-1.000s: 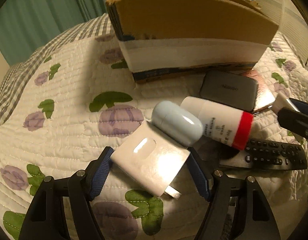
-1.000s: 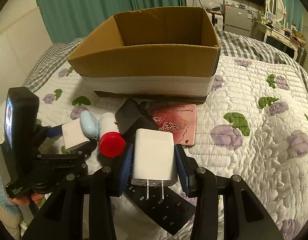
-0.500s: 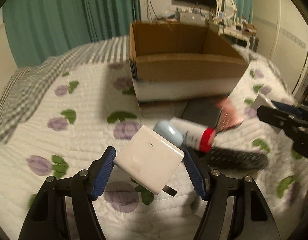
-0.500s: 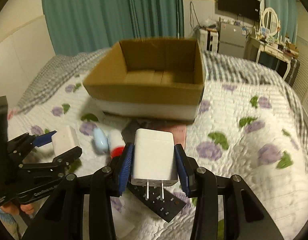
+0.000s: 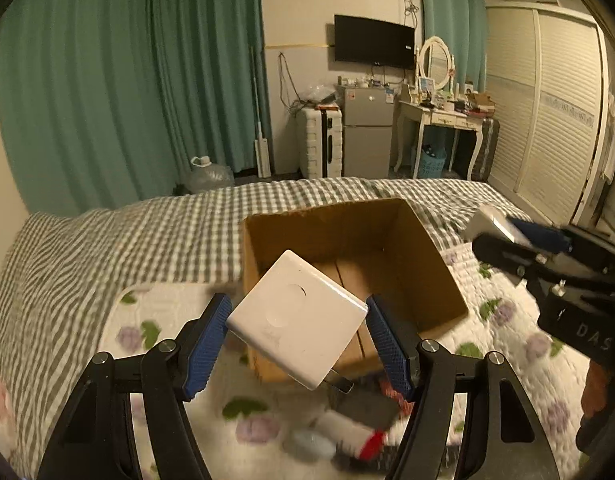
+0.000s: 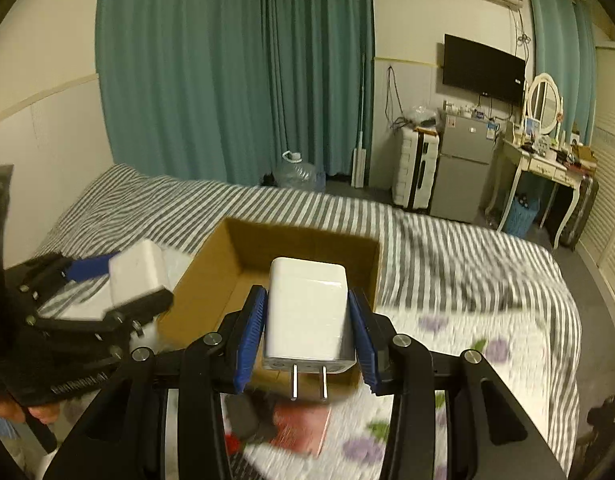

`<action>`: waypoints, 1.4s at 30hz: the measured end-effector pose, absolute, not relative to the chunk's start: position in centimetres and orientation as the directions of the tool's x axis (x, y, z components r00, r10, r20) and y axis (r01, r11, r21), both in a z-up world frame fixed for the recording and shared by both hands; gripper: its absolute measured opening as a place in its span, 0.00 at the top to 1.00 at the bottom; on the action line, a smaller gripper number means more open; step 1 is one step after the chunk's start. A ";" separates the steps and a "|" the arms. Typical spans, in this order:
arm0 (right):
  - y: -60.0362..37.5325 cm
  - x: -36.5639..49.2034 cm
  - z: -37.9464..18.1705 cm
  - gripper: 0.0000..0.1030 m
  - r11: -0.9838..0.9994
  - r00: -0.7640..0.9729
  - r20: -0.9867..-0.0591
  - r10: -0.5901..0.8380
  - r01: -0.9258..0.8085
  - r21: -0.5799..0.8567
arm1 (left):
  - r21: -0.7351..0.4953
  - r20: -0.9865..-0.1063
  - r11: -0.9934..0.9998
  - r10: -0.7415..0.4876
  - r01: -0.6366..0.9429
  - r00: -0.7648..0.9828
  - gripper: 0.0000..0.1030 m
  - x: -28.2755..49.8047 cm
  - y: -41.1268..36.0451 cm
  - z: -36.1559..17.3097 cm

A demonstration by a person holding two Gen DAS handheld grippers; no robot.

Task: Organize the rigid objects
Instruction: 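Carry both chargers over the cardboard box and open both tools to drop them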

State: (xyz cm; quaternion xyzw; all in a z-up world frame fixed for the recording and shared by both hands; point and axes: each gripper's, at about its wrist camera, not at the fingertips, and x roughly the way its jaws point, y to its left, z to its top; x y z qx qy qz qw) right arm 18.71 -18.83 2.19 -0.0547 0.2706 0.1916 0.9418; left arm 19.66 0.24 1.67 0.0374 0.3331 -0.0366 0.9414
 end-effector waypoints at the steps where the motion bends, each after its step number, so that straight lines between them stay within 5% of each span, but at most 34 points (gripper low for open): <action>1: -18.7 19.9 2.1 0.60 0.922 0.782 -0.531 0.327 -0.387 -0.002 | 0.048 -0.640 0.994 -0.046 0.099 0.767 0.32 21.0 0.1 1.2; 13: -17.6 27.8 -3.5 0.60 0.917 0.742 -0.598 0.304 -0.398 -0.027 | 0.074 -0.703 0.985 -0.058 0.154 0.709 0.31 28.5 -1.2 -5.6; 24: -16.9 29.4 -5.1 0.59 0.915 0.734 -0.608 0.302 -0.402 -0.032 | 0.051 -0.662 0.992 -0.050 0.113 0.747 0.30 27.1 0.6 -4.5; 27: -17.3 28.5 -4.6 0.24 0.915 0.752 -0.580 0.312 -0.401 -0.028 | 0.050 -0.651 0.994 -0.040 0.095 0.758 0.30 25.8 1.0 -3.9; 33: -20.3 23.7 -2.1 0.23 0.931 0.800 -0.504 0.325 -0.364 0.023 | 0.018 -0.618 0.998 -0.032 0.055 0.785 0.30 21.5 2.0 -1.9; 42: -21.8 13.6 -1.6 0.23 0.913 0.769 -0.524 0.365 -0.405 0.042 | 0.046 -0.613 0.998 0.004 0.031 0.790 0.30 13.1 2.2 0.9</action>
